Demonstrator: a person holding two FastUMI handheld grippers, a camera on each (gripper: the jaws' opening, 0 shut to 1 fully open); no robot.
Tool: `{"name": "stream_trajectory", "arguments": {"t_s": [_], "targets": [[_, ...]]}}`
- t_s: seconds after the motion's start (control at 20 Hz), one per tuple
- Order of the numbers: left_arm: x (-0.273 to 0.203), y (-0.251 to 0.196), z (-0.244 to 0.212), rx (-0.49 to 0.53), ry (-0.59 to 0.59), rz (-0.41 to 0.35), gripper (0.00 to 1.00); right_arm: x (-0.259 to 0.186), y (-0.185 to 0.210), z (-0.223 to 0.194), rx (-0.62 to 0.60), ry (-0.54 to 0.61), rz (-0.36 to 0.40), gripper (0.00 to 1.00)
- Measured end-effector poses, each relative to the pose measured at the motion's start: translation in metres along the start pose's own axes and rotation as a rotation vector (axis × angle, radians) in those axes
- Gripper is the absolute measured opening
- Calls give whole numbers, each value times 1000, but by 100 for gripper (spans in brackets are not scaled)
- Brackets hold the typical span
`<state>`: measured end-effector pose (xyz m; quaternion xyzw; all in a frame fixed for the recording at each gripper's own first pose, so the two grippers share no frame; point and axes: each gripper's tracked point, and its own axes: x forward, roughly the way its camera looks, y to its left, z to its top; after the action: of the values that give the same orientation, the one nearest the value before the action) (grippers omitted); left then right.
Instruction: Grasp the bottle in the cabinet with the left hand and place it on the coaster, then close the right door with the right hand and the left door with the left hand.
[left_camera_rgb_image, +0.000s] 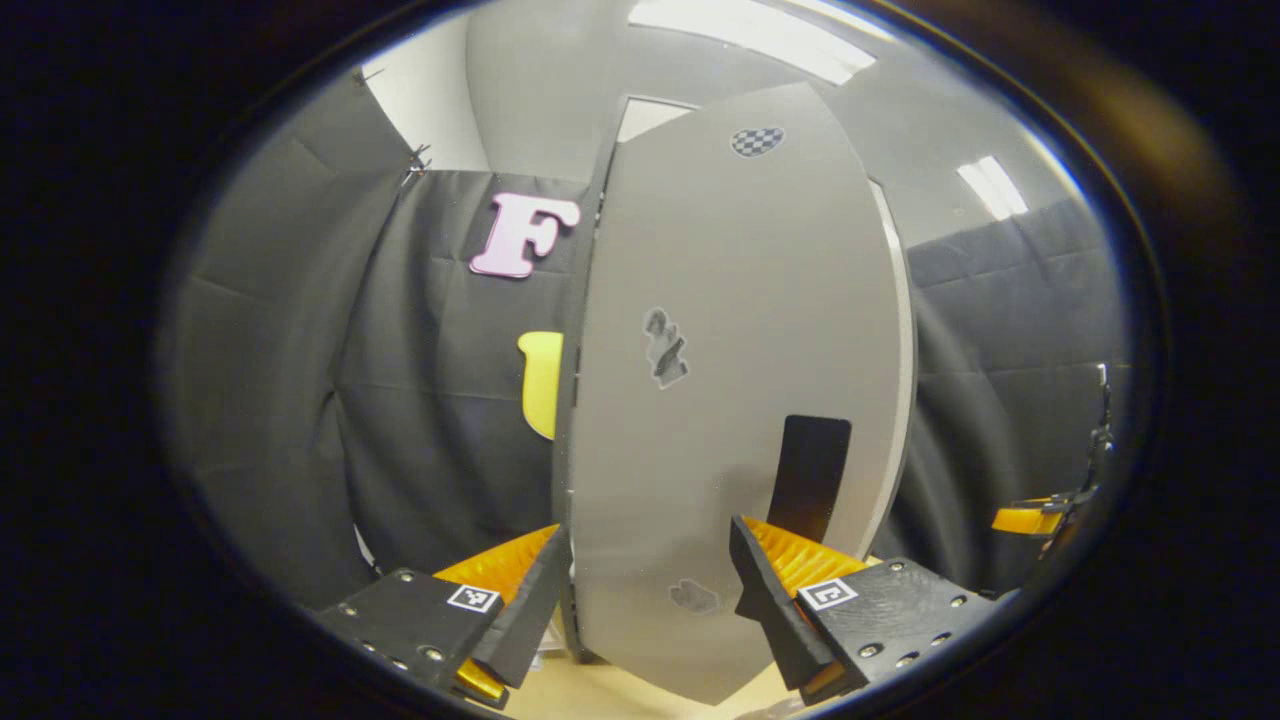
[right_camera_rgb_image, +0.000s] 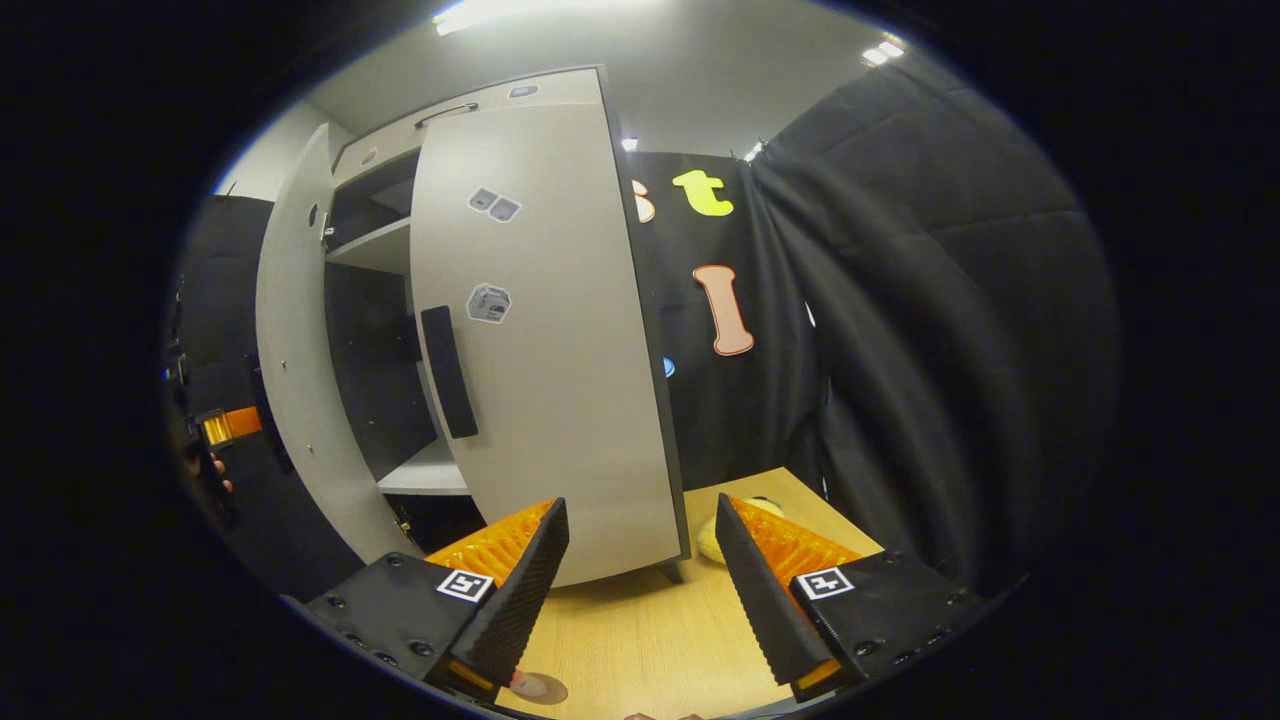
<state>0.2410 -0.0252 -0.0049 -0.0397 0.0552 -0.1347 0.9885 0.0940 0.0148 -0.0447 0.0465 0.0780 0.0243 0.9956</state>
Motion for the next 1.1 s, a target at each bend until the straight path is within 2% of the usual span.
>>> {"name": "stream_trajectory", "arguments": {"t_s": [0.1, 0.15, 0.2, 0.25, 0.3, 0.35, 0.4, 0.45, 0.5, 0.6, 0.65, 0.7, 0.85, 1.1], "targets": [[16, -17, 2, -39, -19, 7, 98, 10, -7, 6, 10, 5, 11, 94], [20, -19, 3, -63, -25, 21, 93, 15, -11, 11, 10, 2, 15, 94], [22, -22, 4, -85, -26, 28, 93, 18, -15, 17, 5, -4, 20, 94], [19, -23, 5, -97, -28, 38, 99, 20, -18, 23, -2, -11, 24, 94], [13, -21, 6, -96, -34, 55, 99, 24, -22, 28, -9, -16, 29, 94], [4, -18, 6, -91, -38, 75, 93, 27, -26, 30, -13, -19, 34, 91], [-7, -18, 6, -83, -38, 92, 93, 30, -29, 33, -11, -20, 40, 94], [-17, -16, 6, -69, -37, 116, 92, 34, -32, 35, -9, -22, 46, 91], [-32, -11, 5, -53, -36, 142, 92, 38, -35, 38, -9, -26, 50, 94], [-56, -8, 5, -19, -40, 184, 92, 45, -41, 42, -14, -41, 44, 91], [-68, -7, 7, -6, -46, 203, 95, 48, -43, 44, -16, -47, 42, 94], [-77, -7, 10, 4, -58, 218, 92, 51, -44, 47, -20, -56, 42, 91], [-105, -15, 23, 32, -93, 248, 96, 55, -48, 62, -38, -107, 25, 96], [-148, -28, 33, 102, -125, 294, 99, 51, -35, 75, -59, -154, 97, 96]]}}
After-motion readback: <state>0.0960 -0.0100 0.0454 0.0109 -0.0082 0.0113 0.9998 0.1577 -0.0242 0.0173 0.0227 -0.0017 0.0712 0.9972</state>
